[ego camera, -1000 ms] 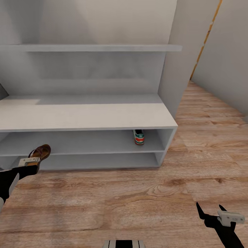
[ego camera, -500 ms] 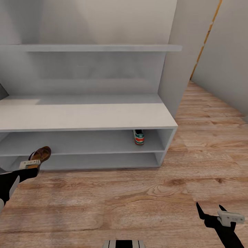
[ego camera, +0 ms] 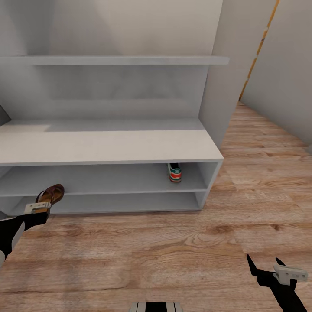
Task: Pick up the two gym shoes and the two sandals from the corridor floor and place them onto the hallstand (shoe rack) in the corridor, making sure they are on the rack and not on the floor. Arrange them so the two gym shoes are next to each other and the two sandals are next to each other.
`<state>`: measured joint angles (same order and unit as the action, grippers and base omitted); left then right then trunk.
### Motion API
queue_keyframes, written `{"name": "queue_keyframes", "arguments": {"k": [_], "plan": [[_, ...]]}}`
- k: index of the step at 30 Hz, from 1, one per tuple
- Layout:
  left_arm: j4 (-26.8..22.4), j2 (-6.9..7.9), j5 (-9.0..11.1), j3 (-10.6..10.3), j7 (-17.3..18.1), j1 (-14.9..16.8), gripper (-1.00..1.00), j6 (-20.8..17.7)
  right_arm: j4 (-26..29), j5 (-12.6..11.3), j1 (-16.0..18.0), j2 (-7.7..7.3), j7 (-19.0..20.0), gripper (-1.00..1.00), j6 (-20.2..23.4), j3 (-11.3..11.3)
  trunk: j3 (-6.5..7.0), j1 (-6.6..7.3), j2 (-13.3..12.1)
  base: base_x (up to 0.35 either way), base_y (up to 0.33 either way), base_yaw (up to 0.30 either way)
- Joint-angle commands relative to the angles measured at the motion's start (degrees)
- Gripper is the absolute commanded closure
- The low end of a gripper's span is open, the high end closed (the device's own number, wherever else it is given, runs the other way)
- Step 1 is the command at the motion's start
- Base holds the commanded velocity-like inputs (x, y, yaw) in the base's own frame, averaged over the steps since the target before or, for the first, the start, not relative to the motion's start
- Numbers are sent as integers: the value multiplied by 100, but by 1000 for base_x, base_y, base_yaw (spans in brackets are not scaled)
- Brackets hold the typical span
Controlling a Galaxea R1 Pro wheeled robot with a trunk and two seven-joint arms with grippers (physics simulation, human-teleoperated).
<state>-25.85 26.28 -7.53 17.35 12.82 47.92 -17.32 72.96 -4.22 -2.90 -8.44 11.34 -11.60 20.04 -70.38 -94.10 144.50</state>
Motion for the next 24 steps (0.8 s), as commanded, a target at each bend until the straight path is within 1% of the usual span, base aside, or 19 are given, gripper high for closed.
{"name": "queue_keyframes", "arguments": {"k": [1,17,24], "plan": [[2,0,-3,-4,0,-1,100,0,0,0,0,0,0,-100,0,0,0,0,0,0,0,0],[9,-6,-2,-2,-1,-2,100,10,-1,0,-2,0,2,-100,-7,0,0,0,0,2,0,0],[9,-6,-2,-2,0,-2,100,11,-1,0,-6,0,7,-100,-11,0,0,0,0,133,0,0]]}}
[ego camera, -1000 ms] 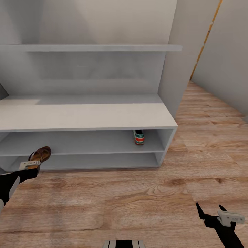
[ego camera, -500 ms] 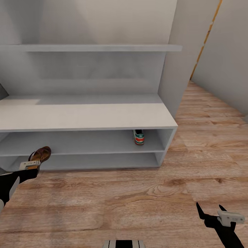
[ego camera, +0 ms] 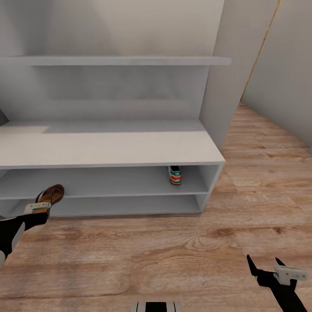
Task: Pick up the two gym shoes and the two sandals from the corridor floor and place them onto the hallstand (shoe rack) in the corridor, making sure they are on the rack and not on the floor. Arrange them so the two gym shoes are next to each other and the two sandals are next to each other.
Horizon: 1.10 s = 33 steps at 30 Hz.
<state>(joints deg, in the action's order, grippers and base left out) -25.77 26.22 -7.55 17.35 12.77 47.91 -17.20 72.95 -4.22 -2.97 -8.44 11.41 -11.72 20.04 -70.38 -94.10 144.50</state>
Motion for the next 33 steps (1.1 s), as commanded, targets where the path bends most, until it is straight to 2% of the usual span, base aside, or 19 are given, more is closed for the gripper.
{"name": "queue_keyframes", "arguments": {"k": [1,11,33], "plan": [[1,-1,0,-2,5,-1,100,1,0,0,0,0,2,-100,-1,0,0,0,0,201,0,0],[2,4,-1,4,6,-1,100,5,0,0,-2,0,16,-100,-5,0,0,0,0,106,0,0],[-36,14,-1,20,7,-1,100,96,0,0,-2,0,19,-100,-8,-2,0,0,0,11,0,0]]}}
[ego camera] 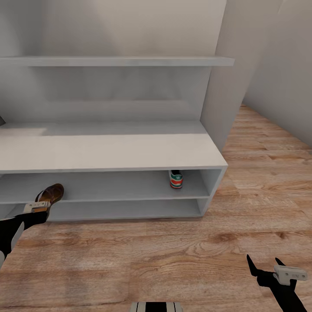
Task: Pick up the two gym shoes and the two sandals from the corridor floor and place them onto the hallstand (shoe rack) in the corridor, making sure they are on the rack and not on the floor. Arrange them so the two gym shoes are next to each other and the two sandals are next to each other.
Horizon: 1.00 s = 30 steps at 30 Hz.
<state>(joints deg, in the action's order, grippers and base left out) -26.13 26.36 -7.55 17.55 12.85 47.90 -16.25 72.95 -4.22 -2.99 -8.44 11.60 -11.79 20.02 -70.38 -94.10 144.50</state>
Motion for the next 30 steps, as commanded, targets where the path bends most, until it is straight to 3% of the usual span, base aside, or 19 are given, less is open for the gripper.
{"name": "queue_keyframes", "arguments": {"k": [1,15,30], "plan": [[0,0,0,-1,-1,0,100,2,0,0,0,0,2,-100,-1,-1,0,0,0,1,0,0],[17,130,17,1,-3,0,100,79,7,0,0,0,8,-100,-12,-7,0,0,0,0,0,0],[121,172,24,-4,-1,0,100,260,8,0,0,0,9,-100,-17,-7,0,0,0,0,0,0]]}}
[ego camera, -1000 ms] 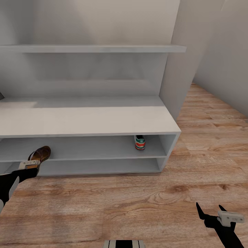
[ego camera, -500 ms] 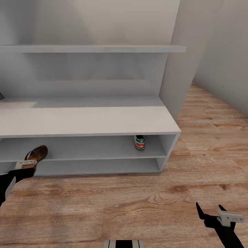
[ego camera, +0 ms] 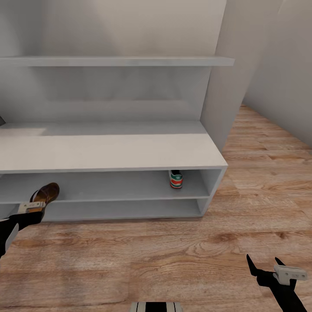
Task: Pick up the two gym shoes and the two sandals from the corridor floor and place them onto the hallstand (shoe rack) in the corridor, making sure they are on the rack and not on the floor. Arrange them so the two gym shoes are next to each other and the two sandals are next to each other.
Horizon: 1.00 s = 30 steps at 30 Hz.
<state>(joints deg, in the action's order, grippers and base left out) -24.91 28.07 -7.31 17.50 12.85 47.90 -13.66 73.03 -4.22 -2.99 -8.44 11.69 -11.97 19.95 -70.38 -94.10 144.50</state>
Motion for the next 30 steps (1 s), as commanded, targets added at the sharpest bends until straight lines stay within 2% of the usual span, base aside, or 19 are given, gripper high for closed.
{"name": "queue_keyframes", "arguments": {"k": [1,30], "plan": [[8,1,0,0,1,0,100,6,0,0,0,0,0,-100,0,0,0,0,0,0,0,0],[39,8,17,17,0,0,100,33,1,0,-6,0,7,-100,-7,-4,0,0,0,0,0,0]]}}
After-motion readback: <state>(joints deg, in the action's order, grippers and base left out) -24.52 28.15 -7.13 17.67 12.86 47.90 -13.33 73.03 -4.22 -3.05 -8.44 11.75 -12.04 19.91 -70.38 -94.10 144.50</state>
